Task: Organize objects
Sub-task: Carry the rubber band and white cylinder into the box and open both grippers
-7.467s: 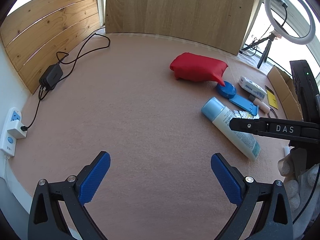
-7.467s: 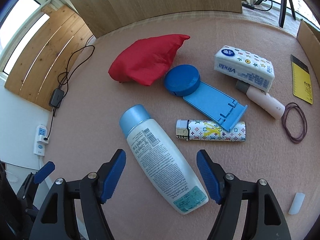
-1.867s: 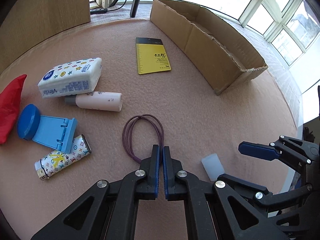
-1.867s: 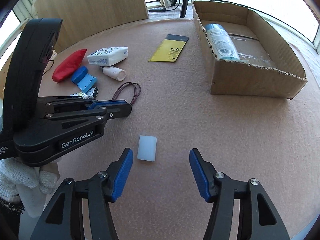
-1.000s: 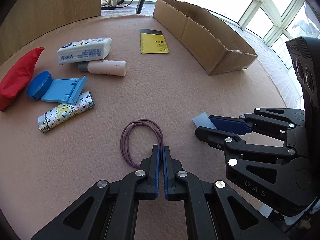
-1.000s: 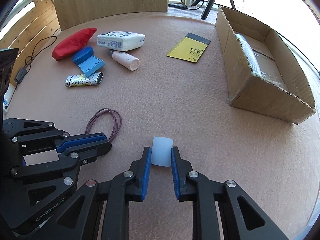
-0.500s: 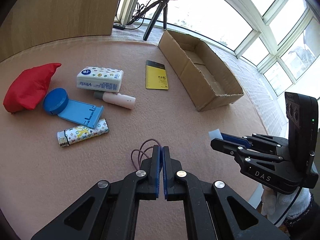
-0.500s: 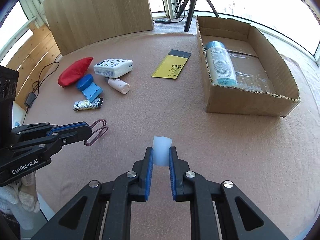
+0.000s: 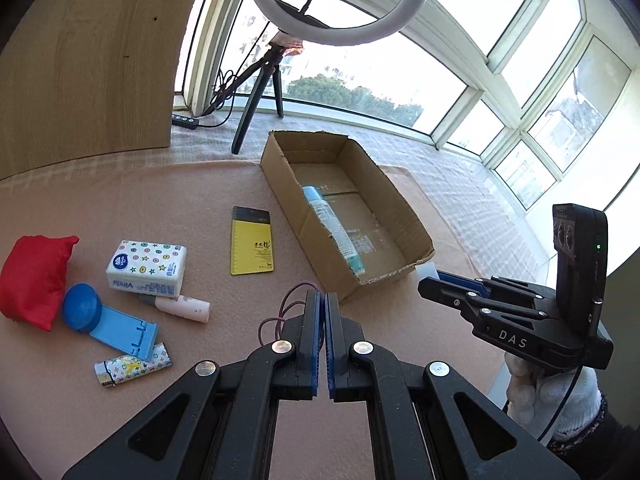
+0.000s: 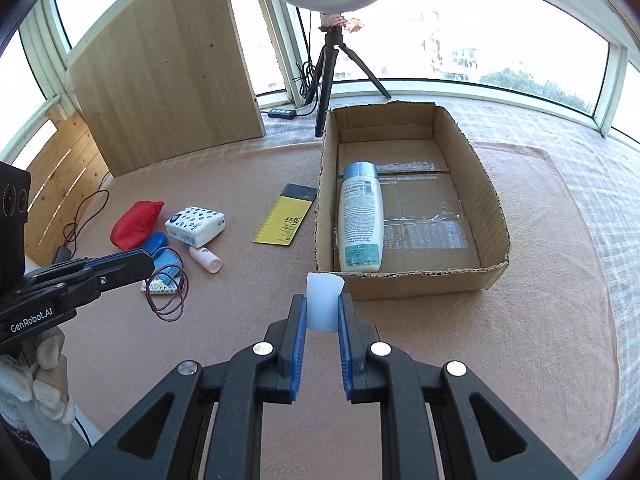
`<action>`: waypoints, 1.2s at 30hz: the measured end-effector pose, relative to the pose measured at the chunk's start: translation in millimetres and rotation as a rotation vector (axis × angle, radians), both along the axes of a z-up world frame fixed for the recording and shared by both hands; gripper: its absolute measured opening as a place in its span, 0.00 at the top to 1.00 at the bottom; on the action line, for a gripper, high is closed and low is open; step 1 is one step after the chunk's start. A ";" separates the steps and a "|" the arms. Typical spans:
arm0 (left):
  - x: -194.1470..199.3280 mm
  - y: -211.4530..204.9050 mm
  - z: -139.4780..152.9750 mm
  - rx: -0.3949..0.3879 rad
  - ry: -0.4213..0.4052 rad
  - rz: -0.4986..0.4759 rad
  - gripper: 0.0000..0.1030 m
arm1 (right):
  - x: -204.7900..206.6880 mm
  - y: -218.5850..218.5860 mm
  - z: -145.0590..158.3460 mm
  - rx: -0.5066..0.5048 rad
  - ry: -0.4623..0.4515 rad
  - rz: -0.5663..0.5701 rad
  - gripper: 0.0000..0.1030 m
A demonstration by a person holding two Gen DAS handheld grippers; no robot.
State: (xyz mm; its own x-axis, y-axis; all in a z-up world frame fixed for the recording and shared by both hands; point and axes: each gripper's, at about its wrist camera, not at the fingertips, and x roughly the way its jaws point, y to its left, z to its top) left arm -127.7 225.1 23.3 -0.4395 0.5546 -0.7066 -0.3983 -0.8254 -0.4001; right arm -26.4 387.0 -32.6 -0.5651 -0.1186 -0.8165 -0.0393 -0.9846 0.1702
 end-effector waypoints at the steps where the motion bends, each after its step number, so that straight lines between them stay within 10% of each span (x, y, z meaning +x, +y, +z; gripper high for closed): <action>1: -3.9 5.8 3.7 0.000 0.008 -0.006 0.98 | -2.8 5.8 2.1 0.005 0.006 -0.006 0.87; 30: -112.6 170.7 -12.2 -0.046 -0.013 -0.036 0.97 | -62.9 99.0 -15.9 0.024 -0.014 -0.036 0.79; 33: -116.7 168.7 -16.9 -0.049 -0.037 -0.017 0.59 | -60.4 101.5 -14.3 0.021 0.000 -0.050 0.53; 36: -115.1 166.9 -18.1 -0.048 -0.030 -0.016 0.54 | -59.8 103.9 -13.3 0.030 0.008 -0.063 0.49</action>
State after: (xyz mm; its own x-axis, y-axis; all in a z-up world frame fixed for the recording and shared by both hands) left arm -242.8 392.0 5.2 -0.4092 0.5261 -0.7455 -0.3997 -0.8378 -0.3719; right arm -86.2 491.0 -45.9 -0.5773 -0.0580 -0.8144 -0.1005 -0.9848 0.1414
